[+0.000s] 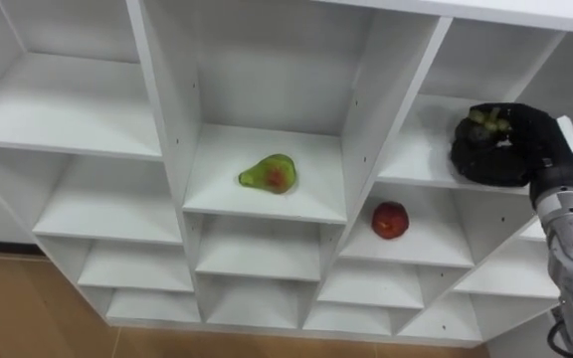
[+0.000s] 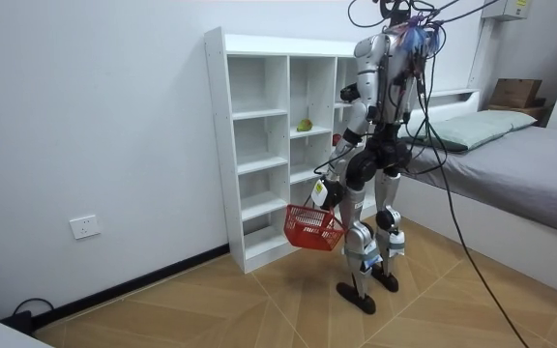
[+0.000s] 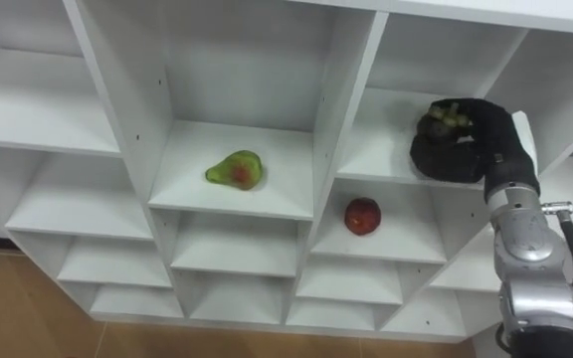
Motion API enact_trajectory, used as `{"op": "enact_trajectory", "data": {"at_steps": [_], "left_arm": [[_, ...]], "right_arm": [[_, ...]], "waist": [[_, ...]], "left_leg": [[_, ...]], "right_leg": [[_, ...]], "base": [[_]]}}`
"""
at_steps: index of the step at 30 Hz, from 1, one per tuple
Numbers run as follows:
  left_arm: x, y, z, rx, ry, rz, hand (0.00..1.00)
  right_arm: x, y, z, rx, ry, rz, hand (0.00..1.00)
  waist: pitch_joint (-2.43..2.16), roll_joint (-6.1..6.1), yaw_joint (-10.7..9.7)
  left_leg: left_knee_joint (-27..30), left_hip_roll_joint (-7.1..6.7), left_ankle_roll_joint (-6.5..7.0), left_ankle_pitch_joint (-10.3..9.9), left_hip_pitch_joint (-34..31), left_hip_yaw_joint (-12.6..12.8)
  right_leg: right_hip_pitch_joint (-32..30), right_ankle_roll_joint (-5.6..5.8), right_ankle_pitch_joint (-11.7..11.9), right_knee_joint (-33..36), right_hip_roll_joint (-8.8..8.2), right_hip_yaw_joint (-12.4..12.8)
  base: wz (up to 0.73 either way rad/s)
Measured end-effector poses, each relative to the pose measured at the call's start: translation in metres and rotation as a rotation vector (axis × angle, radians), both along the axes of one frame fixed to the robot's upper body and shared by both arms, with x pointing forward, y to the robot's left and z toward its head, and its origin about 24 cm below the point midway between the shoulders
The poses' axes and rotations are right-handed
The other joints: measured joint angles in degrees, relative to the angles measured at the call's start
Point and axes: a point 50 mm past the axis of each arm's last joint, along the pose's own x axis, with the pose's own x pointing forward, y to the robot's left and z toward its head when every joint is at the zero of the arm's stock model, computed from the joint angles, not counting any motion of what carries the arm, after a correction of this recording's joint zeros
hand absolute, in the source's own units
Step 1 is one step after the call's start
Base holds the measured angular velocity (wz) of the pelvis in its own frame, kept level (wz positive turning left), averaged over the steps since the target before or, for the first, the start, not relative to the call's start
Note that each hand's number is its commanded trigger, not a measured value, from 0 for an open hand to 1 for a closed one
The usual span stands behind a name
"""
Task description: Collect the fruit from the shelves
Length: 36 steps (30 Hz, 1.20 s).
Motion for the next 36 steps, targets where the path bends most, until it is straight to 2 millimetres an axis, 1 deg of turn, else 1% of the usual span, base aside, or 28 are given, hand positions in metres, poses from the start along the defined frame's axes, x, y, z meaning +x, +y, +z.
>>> {"op": "enact_trajectory", "data": {"at_steps": [1, 4, 9, 11, 16, 18, 20, 22, 25, 28, 29, 31, 33, 34, 36], "left_arm": [[0.001, 0.000, 0.000, 0.000, -0.003, -0.001, 1.00], [0.003, 0.000, 0.000, 0.001, -0.006, -0.002, 1.00], [0.009, 0.000, 0.001, 0.000, -0.020, -0.006, 1.00], [0.010, 0.000, 0.001, 0.000, -0.024, -0.007, 1.00], [0.009, 0.000, 0.001, 0.002, -0.025, -0.005, 1.00], [0.009, -0.001, 0.001, 0.000, -0.028, -0.007, 1.00], [0.009, -0.001, 0.000, -0.003, -0.032, -0.009, 1.00], [0.008, -0.001, 0.000, -0.004, -0.039, -0.013, 1.00], [0.009, -0.001, 0.001, -0.003, -0.047, -0.014, 1.00], [0.010, -0.002, 0.000, -0.007, -0.064, -0.008, 1.00], [0.012, -0.003, 0.000, -0.009, -0.069, -0.009, 1.00], [0.018, -0.005, 0.001, -0.020, -0.093, -0.003, 1.00], [0.019, -0.008, 0.000, -0.028, -0.099, -0.004, 1.00], [0.020, -0.009, 0.000, -0.032, -0.100, -0.004, 1.00], [0.020, -0.012, -0.001, -0.039, -0.103, -0.003, 1.00]], "right_arm": [[0.001, 0.001, 0.000, 0.000, -0.001, 0.004, 1.00], [0.001, 0.004, 0.000, 0.002, -0.005, 0.016, 1.00], [0.001, 0.005, 0.000, 0.000, -0.008, 0.025, 1.00], [0.001, 0.006, 0.000, 0.000, -0.007, 0.026, 1.00], [0.001, 0.008, 0.001, -0.004, -0.012, 0.037, 1.00], [0.001, 0.009, 0.003, -0.007, -0.021, 0.044, 1.00], [-0.003, 0.012, 0.005, -0.010, -0.034, 0.055, 1.00], [-0.008, 0.015, 0.005, -0.012, -0.045, 0.071, 1.00], [-0.016, 0.026, 0.008, -0.022, -0.062, 0.124, 1.00], [-0.025, 0.041, 0.009, 0.006, -0.081, 0.179, 1.00], [-0.026, 0.042, 0.010, 0.009, -0.087, 0.182, 1.00], [-0.029, 0.046, 0.017, 0.007, -0.117, 0.206, 1.00], [-0.030, 0.049, 0.025, 0.005, -0.149, 0.219, 1.00], [-0.032, 0.051, 0.029, 0.004, -0.168, 0.227, 1.00], [-0.033, 0.055, 0.034, 0.005, -0.195, 0.237, 1.00]], "waist": [[0.13, 0.20, 0.05], [0.32, 0.53, -0.06], [0.30, 0.63, -0.12], [0.17, 0.64, -0.13], [-0.38, 1.17, -0.23], [-0.47, 1.13, -0.28], [-0.40, 1.29, -0.22], [-0.34, 1.39, -0.15], [-0.33, 1.41, -0.11], [-0.30, 1.45, -0.30], [-0.30, 1.48, -0.29], [-0.15, 1.73, -0.36], [-0.06, 1.94, -0.45], [-0.13, 2.05, -0.52], [-0.11, 2.26, -0.55]], "left_leg": [[-0.02, 0.00, 0.00, 0.00, 0.00, 0.00], [-0.04, -0.01, 0.00, 0.00, -0.03, -0.03], [-0.10, -0.02, 0.00, 0.00, -0.05, 0.01], [-0.09, -0.03, 0.00, 0.00, -0.03, 0.00], [0.01, -0.02, 0.00, 0.00, 0.20, 0.03], [0.02, -0.02, 0.01, 0.01, 0.29, 0.01], [0.02, 0.00, 0.01, 0.01, 0.32, 0.01], [0.01, 0.02, 0.01, 0.01, 0.38, 0.17], [-0.11, 0.08, 0.01, 0.01, 0.35, 0.82], [-0.15, 0.07, 0.01, 0.01, 0.35, 1.53], [-0.17, 0.06, 0.01, 0.01, 0.15, 1.55], [-0.18, 0.00, 0.04, 0.02, -0.43, 1.64], [-0.16, -0.03, 0.06, 0.03, -0.63, 1.60], [-0.16, -0.01, 0.05, 0.03, -0.67, 1.64], [-0.16, 0.01, 0.05, 0.03, -0.96, 1.77]], "right_leg": [[0.00, 0.00, 0.00, 0.00, 0.00, -0.01], [-0.03, 0.00, 0.00, 0.00, 0.00, -0.06], [-0.08, 0.00, 0.00, 0.00, 0.00, 0.00], [-0.08, 0.00, 0.00, 0.01, 0.00, -0.01], [-0.17, 0.00, 0.00, 0.05, 0.05, 0.22], [-0.16, -0.01, 0.00, 0.14, 0.00, 0.23], [-0.17, -0.01, 0.00, 0.18, 0.00, 0.25], [-0.22, -0.01, 0.00, 0.18, 0.02, 0.42], [-0.45, -0.02, 0.01, 0.16, 0.10, 1.09], [-0.83, -0.02, 0.02, 0.41, 0.12, 1.89], [-1.12, -0.01, 0.01, 0.60, 0.10, 1.93], [-1.90, 0.03, 0.04, 0.94, 0.02, 1.99], [-2.08, 0.06, 0.06, 0.91, 0.01, 1.91], [-2.08, 0.06, 0.05, 0.85, 0.03, 1.85], [-2.10, 0.05, 0.05, 0.78, 0.08, 1.90]], "base": [[0.00], [0.00], [0.00], [0.00], [0.00], [0.00], [0.00], [-0.03], [-0.10], [-0.11], [-0.05], [-0.02], [0.00], [0.00], [0.00]]}}
